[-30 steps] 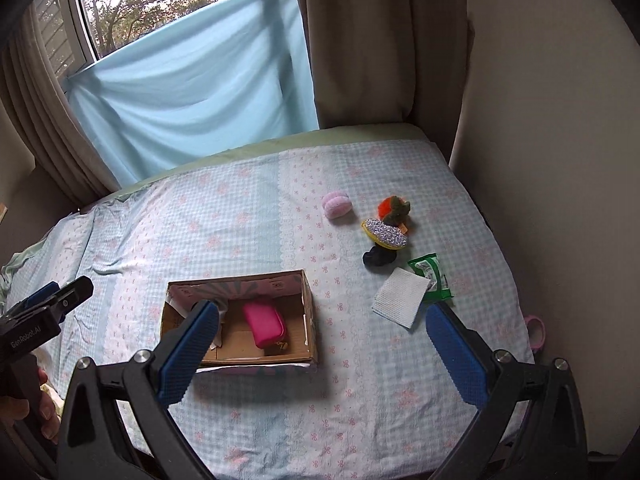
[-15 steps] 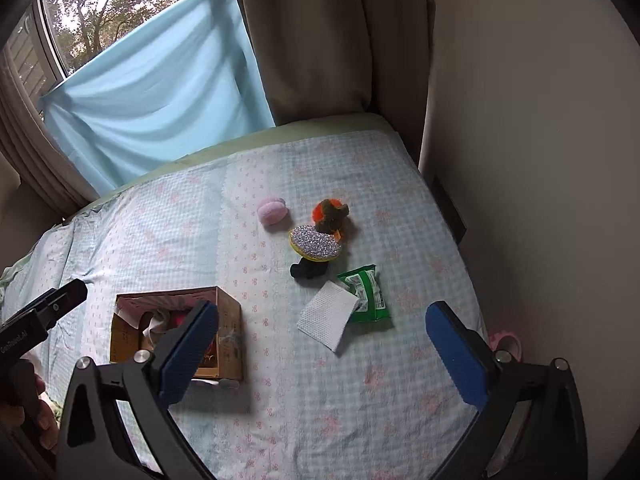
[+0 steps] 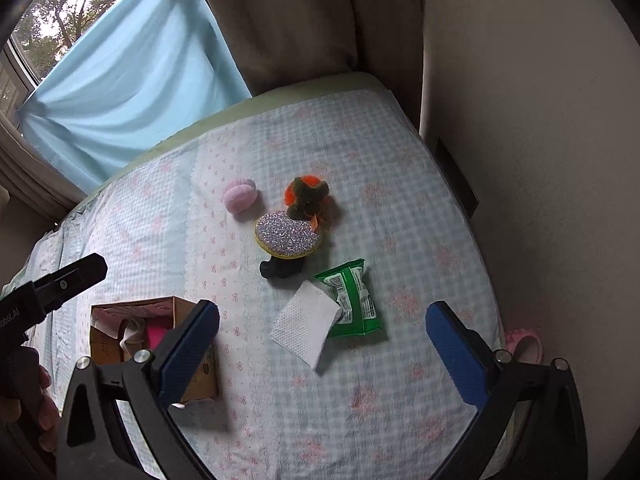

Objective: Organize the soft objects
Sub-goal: 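Lift both tools from the box and move toward the remaining items, then grasp the glittery yellow sponge with the left tool while the right grasps the green packet, then carry the sponge and green wipes packet into the box and release both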

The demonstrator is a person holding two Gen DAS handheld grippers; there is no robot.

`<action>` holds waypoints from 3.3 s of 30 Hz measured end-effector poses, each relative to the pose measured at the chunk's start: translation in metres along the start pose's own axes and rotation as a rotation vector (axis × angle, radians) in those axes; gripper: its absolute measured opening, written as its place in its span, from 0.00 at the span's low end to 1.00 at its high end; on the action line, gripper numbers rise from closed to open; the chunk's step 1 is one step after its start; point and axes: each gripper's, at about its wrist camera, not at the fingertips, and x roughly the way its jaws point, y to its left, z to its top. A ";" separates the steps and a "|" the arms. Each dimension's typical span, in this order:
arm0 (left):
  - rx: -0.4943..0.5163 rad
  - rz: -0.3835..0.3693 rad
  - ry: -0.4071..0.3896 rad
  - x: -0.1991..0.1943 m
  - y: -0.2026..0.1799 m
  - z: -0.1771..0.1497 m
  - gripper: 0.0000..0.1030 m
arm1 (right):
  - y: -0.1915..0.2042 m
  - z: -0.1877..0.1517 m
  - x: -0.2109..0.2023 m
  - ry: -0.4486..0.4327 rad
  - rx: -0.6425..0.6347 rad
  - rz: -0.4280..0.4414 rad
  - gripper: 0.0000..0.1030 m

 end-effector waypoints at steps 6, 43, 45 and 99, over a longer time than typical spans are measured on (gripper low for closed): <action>-0.043 -0.069 0.120 0.084 0.003 0.023 1.00 | -0.014 0.012 0.051 0.058 -0.012 -0.014 1.00; -0.199 -0.309 0.306 0.274 0.006 0.045 0.13 | -0.049 -0.009 0.244 0.264 -0.045 0.104 0.37; -0.202 -0.313 0.299 0.269 0.007 0.045 0.13 | -0.051 -0.008 0.240 0.252 -0.041 0.099 0.37; -0.318 -0.166 0.020 -0.092 0.280 -0.078 0.12 | 0.267 -0.048 0.026 0.102 -0.285 0.252 0.37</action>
